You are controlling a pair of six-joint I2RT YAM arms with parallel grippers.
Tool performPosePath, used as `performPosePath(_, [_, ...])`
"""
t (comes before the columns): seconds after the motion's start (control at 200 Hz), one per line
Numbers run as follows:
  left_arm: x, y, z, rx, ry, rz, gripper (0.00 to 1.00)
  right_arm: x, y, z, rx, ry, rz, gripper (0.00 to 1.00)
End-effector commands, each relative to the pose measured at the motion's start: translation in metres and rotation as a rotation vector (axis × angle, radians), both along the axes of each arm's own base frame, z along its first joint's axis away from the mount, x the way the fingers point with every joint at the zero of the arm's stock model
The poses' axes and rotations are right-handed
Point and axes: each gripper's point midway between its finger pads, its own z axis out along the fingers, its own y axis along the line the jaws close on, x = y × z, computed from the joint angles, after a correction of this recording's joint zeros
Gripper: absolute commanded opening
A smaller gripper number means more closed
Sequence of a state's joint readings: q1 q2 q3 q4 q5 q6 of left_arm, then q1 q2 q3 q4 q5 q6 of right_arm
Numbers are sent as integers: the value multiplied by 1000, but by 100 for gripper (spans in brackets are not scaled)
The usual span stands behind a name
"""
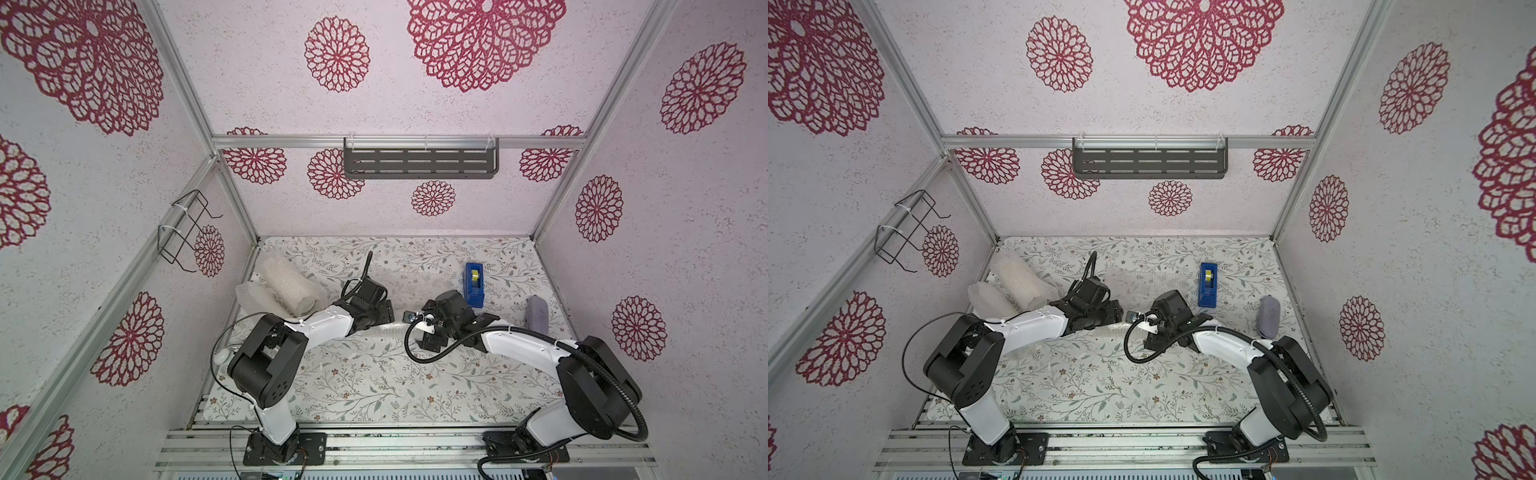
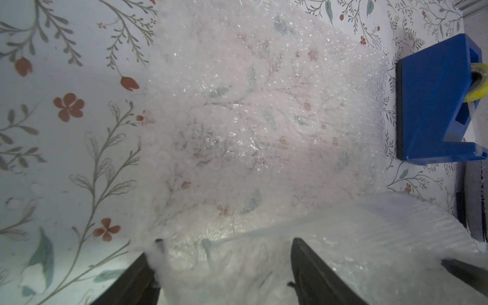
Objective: Wrap vases in bubble wrap
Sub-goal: Wrap the vase in bubble wrap.
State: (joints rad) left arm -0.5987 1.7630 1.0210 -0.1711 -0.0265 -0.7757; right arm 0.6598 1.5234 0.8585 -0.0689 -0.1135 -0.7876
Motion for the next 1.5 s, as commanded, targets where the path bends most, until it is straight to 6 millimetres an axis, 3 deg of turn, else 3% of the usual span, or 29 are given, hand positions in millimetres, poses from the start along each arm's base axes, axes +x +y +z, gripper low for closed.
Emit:
performPosePath(0.0, [-4, 1, -13, 18, 43, -27, 77, 9, 10, 11, 8, -24, 57, 99])
performPosePath(0.33, [8, 5, -10, 9, 47, -6, 77, -3, -4, -27, -88, 105, 69, 98])
performPosePath(0.806, [22, 9, -21, -23, 93, 13, 77, 7, -21, -67, -216, 146, 39, 98])
performPosePath(1.171, [35, 16, -23, -55, 113, 33, 79, 2, -18, -74, -202, 181, 44, 95])
performPosePath(1.341, [42, 32, -6, -64, 79, 74, 82, -4, -9, -66, -125, 223, 27, 92])
performPosePath(1.496, [46, 47, 14, -16, 28, 99, 87, -8, 3, -60, -34, 314, -46, 83])
